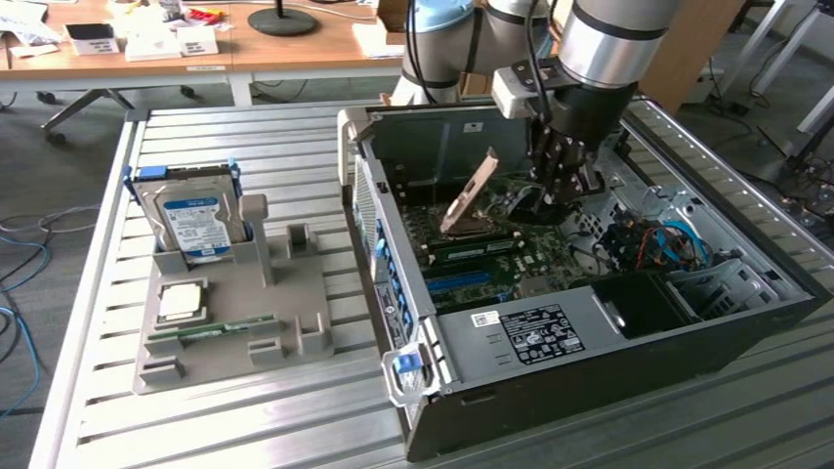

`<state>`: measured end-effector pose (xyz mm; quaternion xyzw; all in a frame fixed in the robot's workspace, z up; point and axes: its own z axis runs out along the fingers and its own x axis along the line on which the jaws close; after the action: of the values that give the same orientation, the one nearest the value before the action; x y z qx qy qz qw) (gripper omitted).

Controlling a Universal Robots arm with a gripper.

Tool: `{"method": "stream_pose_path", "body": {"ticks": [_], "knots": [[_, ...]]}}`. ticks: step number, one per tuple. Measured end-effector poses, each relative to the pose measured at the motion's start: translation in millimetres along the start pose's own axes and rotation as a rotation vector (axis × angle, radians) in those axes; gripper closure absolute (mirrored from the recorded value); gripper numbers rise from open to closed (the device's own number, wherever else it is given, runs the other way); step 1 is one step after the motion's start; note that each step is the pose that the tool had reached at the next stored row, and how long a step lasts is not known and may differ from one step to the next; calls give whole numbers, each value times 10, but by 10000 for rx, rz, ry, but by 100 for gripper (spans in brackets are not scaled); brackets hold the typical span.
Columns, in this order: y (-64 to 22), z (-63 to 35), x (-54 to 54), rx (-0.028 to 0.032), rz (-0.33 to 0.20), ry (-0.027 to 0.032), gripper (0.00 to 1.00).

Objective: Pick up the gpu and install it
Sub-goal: 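Insert the gpu into the slot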

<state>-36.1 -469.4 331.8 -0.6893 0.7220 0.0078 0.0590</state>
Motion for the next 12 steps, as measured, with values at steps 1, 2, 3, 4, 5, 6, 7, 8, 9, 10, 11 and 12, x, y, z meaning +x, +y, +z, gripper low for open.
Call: {"method": "stream_pose_path", "body": {"ticks": [1, 2, 3, 4, 5, 6, 7, 8, 9, 10, 11, 12], "knots": [[9, 13, 2, -1, -7, -1, 73], [14, 30, 4, -3, -24, -7, 73], [15, 46, 5, -6, -55, -12, 73], [17, 60, 6, -9, -92, -14, 73], [18, 71, 6, -15, -147, -17, 73], [18, 79, 3, -21, -210, -20, 73], [19, 87, 0, -26, -262, -25, 73], [21, 96, -2, -31, -313, -29, 73], [28, 105, -3, -35, -354, -34, 73], [40, 113, -3, -38, -386, -37, 73], [52, 121, -4, -41, -416, -38, 73], [65, 128, -3, -43, -440, -41, 73]]}}
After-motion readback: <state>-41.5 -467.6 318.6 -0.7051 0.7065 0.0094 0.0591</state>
